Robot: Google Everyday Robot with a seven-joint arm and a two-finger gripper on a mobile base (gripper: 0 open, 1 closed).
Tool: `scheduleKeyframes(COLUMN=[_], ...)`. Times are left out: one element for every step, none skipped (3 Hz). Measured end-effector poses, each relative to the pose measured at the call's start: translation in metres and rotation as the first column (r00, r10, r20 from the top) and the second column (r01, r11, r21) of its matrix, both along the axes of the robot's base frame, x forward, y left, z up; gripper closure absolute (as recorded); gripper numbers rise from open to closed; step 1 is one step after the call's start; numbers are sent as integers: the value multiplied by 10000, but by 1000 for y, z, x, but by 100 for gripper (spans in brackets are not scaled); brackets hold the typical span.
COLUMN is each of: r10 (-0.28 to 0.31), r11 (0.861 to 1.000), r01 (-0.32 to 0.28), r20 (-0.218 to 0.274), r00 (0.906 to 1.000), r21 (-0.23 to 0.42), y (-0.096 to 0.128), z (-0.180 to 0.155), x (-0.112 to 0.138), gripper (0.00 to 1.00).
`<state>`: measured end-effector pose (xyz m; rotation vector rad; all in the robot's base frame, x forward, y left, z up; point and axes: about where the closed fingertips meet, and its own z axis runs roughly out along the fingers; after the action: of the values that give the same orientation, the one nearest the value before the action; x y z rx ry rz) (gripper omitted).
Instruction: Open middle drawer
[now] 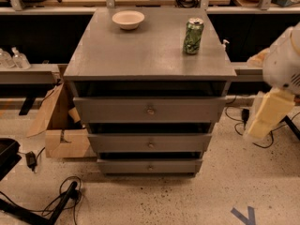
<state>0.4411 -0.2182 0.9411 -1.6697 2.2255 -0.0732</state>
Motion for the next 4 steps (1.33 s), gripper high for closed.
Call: scheduleKeyframes(r10=[-130, -14, 397, 396], r11=[9970, 9901, 9772, 9772], r01=[137, 8, -518, -516], r20=[-110, 37, 624, 623], r00=[9999, 10000, 9973, 9973], r21=[755, 1401, 2061, 2058], y=[-3, 3, 18, 18], z=[-71, -132, -204, -205], x=[-6, 1, 44, 44], gripper=[0, 0, 0, 0])
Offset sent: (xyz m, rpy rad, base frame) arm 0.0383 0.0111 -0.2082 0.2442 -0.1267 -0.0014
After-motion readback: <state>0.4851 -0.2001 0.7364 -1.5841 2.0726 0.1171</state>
